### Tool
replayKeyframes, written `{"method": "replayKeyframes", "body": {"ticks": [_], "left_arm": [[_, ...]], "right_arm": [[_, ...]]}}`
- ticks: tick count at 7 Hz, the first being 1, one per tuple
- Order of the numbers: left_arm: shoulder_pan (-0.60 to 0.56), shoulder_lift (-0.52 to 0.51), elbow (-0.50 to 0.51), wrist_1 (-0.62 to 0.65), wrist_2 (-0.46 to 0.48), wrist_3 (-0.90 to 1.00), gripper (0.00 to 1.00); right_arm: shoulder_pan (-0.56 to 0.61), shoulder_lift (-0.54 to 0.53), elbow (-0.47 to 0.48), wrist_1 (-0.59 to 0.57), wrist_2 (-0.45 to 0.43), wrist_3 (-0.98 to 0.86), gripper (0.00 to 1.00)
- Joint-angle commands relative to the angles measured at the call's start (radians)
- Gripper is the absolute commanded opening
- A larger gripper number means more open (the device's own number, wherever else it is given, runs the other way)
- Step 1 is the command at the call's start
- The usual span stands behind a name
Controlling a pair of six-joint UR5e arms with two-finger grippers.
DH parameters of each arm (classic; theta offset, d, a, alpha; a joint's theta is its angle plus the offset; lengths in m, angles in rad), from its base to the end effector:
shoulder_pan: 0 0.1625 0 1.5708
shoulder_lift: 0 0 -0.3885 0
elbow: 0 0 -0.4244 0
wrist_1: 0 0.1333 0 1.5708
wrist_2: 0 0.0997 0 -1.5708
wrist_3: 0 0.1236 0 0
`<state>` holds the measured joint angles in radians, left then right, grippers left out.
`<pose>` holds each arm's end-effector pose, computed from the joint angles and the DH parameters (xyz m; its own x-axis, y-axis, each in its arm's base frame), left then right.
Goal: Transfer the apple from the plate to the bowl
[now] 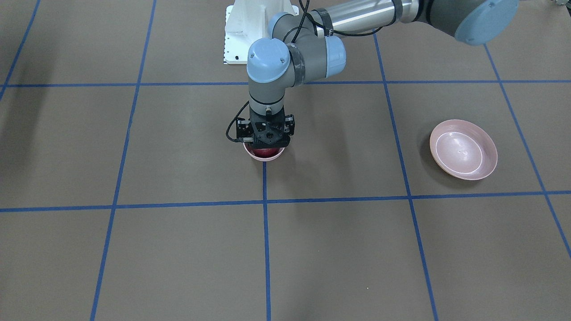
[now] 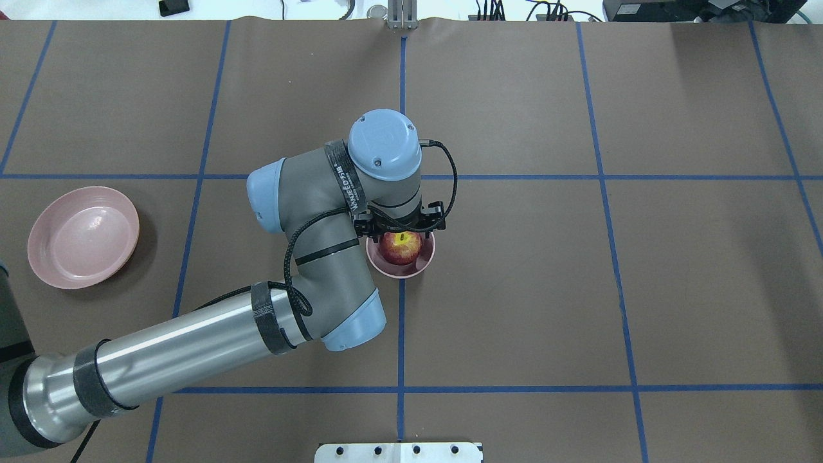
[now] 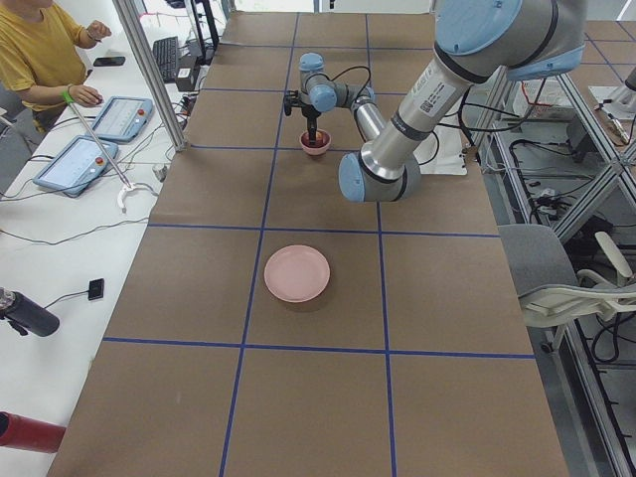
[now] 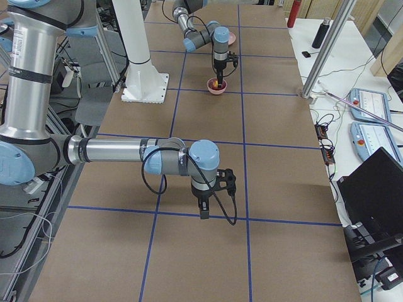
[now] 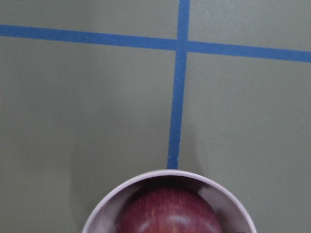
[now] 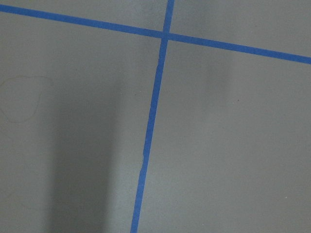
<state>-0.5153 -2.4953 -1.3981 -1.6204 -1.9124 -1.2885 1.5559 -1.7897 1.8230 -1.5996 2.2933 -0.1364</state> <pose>0.6275 -0.4610 0.1160 0.6524 -0.0678 -0.7548 0.0762 0.9968 -0.0237 0.0450 -0.4406 0.6199 0.7410 -0.1500 0.6545 0.1168 0.9887 0.0944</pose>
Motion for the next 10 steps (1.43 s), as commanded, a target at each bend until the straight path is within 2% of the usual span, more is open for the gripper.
{"method": "replayKeyframes", "body": {"ticks": [1,2,4,6,9,10], "left_arm": [[-0.008,0.012,-0.059,0.013,0.001,0.002,0.98],[-0.011,0.069,-0.112,0.013,0.0,0.011,0.97],[-0.067,0.256,-0.308,0.054,-0.028,0.137,0.98],[-0.231,0.355,-0.424,0.233,-0.127,0.432,0.97],[-0.573,0.62,-0.467,0.237,-0.317,0.845,0.98],[-0.66,0.706,-0.464,0.234,-0.318,1.023,0.98]], "right_arm": [[0.0,0.004,-0.014,0.001,0.0,0.0,1.0],[0.0,0.007,-0.019,0.001,-0.003,0.001,1.0],[0.001,0.0,-0.028,-0.003,-0.002,0.003,1.0],[0.027,-0.002,-0.045,-0.006,-0.002,0.003,1.0],[0.033,0.01,-0.044,0.0,-0.002,0.061,1.0],[0.033,0.012,-0.045,0.0,0.0,0.063,1.0]]}}
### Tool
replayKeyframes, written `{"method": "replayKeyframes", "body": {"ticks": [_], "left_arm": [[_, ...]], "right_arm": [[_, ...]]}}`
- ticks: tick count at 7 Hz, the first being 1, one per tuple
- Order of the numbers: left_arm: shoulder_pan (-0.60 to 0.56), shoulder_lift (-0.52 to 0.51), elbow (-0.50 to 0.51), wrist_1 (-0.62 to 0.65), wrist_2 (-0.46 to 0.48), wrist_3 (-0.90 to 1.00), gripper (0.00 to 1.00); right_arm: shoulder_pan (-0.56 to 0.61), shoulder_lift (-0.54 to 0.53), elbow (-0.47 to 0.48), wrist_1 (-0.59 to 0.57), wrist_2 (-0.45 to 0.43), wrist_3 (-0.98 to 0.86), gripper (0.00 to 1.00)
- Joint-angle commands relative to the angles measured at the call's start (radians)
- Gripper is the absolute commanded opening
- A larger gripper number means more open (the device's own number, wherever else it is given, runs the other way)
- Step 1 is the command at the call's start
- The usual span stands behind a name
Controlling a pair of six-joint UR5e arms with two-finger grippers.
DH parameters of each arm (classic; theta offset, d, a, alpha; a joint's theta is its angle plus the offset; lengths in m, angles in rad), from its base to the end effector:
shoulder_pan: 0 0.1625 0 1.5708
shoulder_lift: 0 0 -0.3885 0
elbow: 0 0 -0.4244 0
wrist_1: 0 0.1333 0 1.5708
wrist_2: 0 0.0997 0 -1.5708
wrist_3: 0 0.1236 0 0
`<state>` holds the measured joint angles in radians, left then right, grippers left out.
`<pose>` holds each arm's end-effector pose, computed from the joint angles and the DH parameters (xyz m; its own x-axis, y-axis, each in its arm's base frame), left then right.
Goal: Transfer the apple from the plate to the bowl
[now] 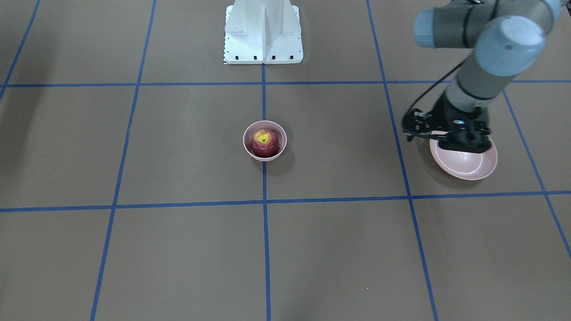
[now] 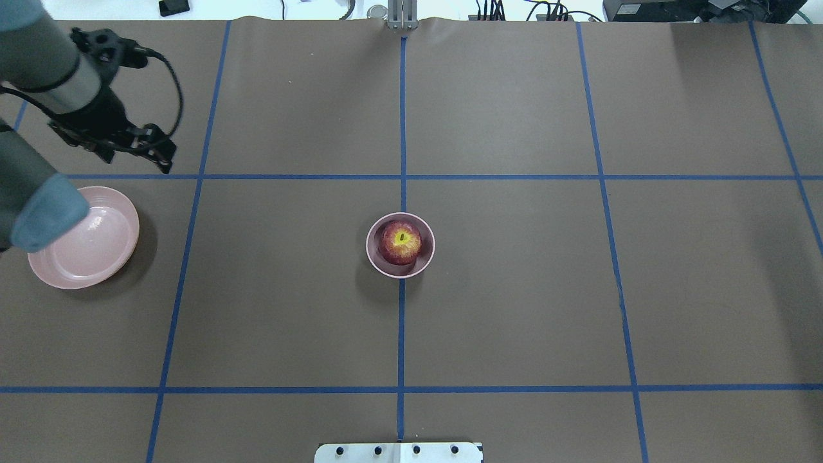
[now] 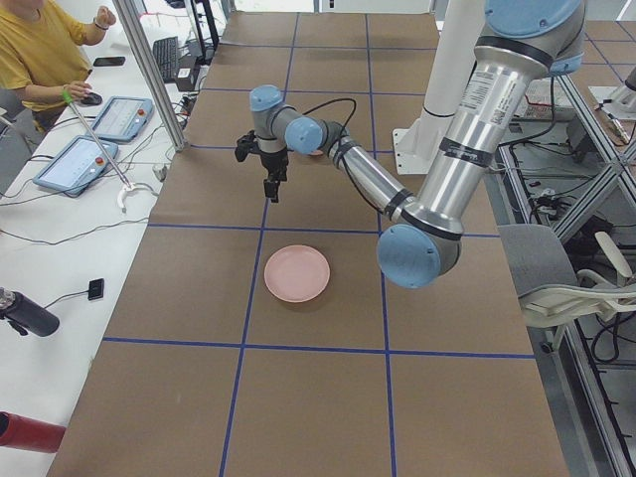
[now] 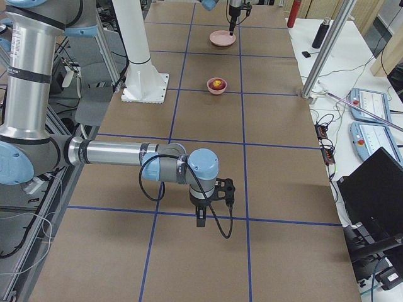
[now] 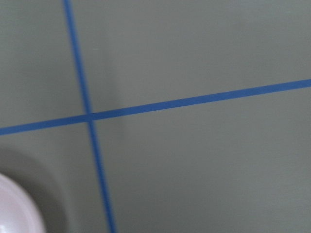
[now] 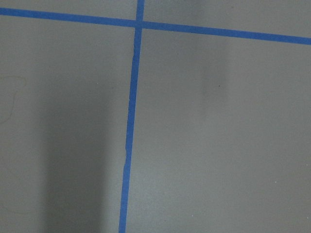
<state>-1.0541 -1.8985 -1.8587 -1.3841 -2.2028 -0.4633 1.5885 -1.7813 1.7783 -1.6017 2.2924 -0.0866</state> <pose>0.2458 -0.5547 0.3345 0.7198 0.1943 -0.6665 -0.1426 0.9809 0.1319 0.0594 -0.4387 0.6398 0.7490 -0.0509 0.6607 0.0473 0.9986 0.0233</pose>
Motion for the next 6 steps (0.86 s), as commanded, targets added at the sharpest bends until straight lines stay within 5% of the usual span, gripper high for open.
{"method": "replayKeyframes", "body": {"ticks": [1,4,6], "left_arm": [[-0.218,0.19,0.007,-0.006,-0.028,0.371,0.98],[-0.438,0.398,0.024,-0.012,-0.034,0.622,0.98],[-0.53,0.443,0.048,-0.056,-0.114,0.654,0.98]], "right_arm": [[0.001,0.003,0.0,0.002,0.001,0.013,1.0],[0.001,0.002,0.001,0.002,0.002,0.013,1.0],[0.001,0.002,0.004,0.002,0.004,0.014,1.0]]}}
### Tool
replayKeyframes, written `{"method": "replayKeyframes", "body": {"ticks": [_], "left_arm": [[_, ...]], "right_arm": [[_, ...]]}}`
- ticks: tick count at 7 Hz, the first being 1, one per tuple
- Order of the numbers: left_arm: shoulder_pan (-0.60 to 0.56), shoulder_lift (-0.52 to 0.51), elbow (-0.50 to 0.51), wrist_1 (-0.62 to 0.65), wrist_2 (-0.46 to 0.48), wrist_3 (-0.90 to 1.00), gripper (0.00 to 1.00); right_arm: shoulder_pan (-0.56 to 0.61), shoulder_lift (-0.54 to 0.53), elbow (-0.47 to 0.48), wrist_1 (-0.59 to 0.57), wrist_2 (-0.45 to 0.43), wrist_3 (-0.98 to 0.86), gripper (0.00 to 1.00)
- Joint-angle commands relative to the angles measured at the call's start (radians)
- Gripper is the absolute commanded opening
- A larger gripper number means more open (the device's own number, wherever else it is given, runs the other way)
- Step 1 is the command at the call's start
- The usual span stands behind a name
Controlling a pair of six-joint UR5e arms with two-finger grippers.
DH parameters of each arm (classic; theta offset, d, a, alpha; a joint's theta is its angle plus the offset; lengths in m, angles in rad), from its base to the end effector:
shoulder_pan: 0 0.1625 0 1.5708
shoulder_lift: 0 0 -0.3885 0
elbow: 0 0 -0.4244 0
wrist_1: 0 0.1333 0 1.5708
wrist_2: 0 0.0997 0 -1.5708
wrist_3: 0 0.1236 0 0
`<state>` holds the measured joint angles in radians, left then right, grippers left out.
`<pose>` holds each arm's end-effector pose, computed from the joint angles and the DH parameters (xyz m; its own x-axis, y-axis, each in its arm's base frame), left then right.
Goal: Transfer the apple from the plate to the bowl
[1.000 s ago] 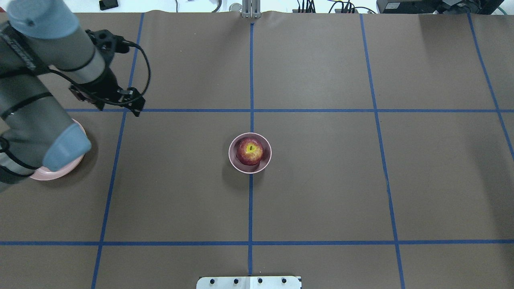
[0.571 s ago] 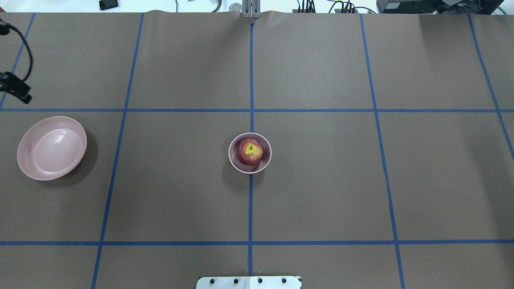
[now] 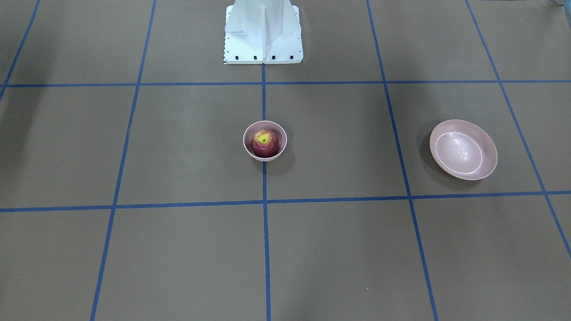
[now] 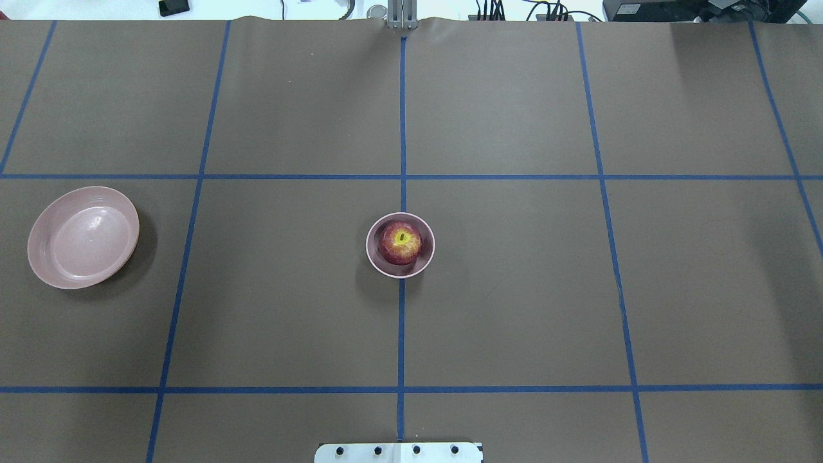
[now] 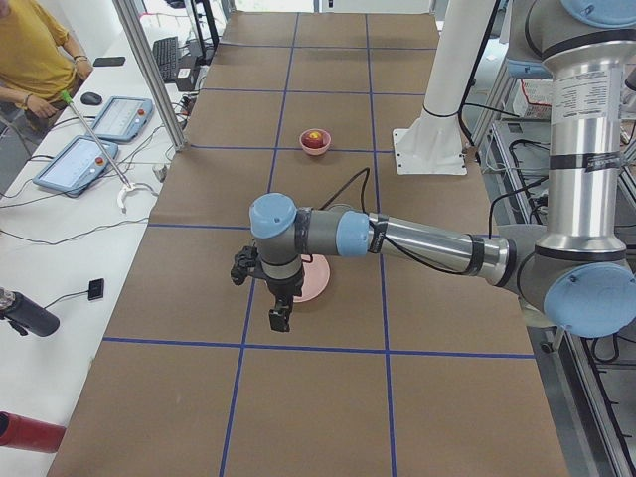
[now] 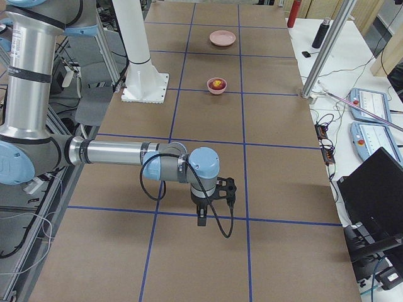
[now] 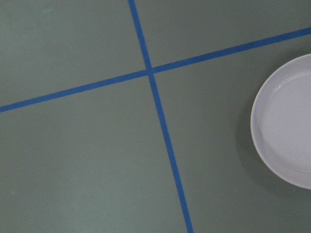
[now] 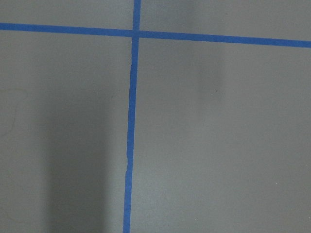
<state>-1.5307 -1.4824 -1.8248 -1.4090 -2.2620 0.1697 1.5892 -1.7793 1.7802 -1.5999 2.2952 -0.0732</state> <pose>-0.0351 -0.4862 0.5744 0.7519 0.2016 -0.6277 -0.1695 0.9792 0.1114 0.0595 -0.4400 0.6375 0.7478 -0.0407 0.6627 0.0364 0.9991 0.0203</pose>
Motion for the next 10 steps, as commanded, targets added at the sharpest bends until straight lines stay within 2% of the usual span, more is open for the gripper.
{"method": "replayKeyframes", "body": {"ticks": [1,2,10], "left_arm": [[-0.078,0.065,0.03,-0.066,-0.117,0.019,0.98],[-0.091,0.08,0.032,-0.097,-0.122,0.011,0.98],[-0.088,0.066,0.024,-0.099,-0.119,0.004,0.98]], "right_arm": [[0.0,0.0,0.004,0.0,0.001,0.001,1.0],[0.0,0.0,0.004,0.0,0.004,0.001,1.0],[0.0,0.0,0.001,0.0,0.004,0.003,1.0]]}}
